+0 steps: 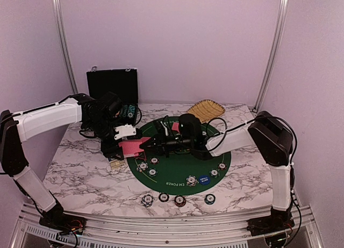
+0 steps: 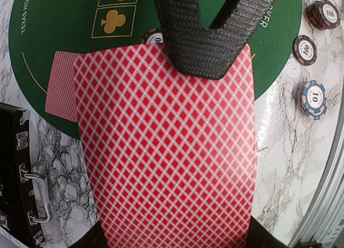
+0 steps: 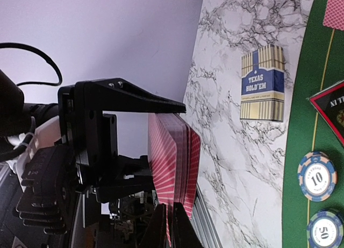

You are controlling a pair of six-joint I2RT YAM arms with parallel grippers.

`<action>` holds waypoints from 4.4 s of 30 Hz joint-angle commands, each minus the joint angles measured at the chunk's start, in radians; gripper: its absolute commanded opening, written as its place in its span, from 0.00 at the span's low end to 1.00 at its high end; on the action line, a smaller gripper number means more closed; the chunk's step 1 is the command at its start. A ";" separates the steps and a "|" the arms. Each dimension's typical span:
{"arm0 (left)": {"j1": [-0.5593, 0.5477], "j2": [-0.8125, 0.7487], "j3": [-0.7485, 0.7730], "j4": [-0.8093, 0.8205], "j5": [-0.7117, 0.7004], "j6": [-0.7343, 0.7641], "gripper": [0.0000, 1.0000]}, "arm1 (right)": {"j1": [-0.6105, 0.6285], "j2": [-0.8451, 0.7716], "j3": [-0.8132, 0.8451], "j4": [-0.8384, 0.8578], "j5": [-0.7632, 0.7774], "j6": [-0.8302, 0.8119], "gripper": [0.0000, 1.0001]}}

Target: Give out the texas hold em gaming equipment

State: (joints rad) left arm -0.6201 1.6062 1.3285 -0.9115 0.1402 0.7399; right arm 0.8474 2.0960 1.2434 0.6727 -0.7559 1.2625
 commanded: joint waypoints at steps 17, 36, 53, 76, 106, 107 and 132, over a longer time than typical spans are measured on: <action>-0.001 -0.011 0.019 -0.008 -0.003 -0.001 0.01 | -0.081 -0.142 -0.155 0.041 -0.033 0.001 0.00; -0.001 -0.014 0.022 -0.012 0.000 0.000 0.01 | -0.311 -0.471 -0.530 -0.390 -0.042 -0.312 0.00; -0.002 -0.010 0.032 -0.022 0.011 -0.005 0.01 | -0.361 -0.450 -0.521 -0.587 0.073 -0.470 0.00; -0.003 -0.006 0.051 -0.040 0.018 -0.004 0.01 | -0.361 -0.496 -0.423 -0.874 0.258 -0.632 0.35; -0.003 -0.015 0.050 -0.040 0.021 -0.008 0.00 | 0.015 -0.119 -0.045 -0.198 0.074 -0.154 0.95; -0.003 -0.015 0.050 -0.040 0.021 -0.008 0.00 | 0.020 -0.103 -0.039 -0.180 0.071 -0.141 0.95; -0.003 -0.010 0.054 -0.039 0.021 -0.010 0.00 | 0.085 0.116 0.121 0.052 0.038 0.028 0.95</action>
State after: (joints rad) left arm -0.6209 1.6062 1.3552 -0.9264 0.1417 0.7399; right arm 0.9165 2.1822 1.3140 0.6693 -0.7063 1.2652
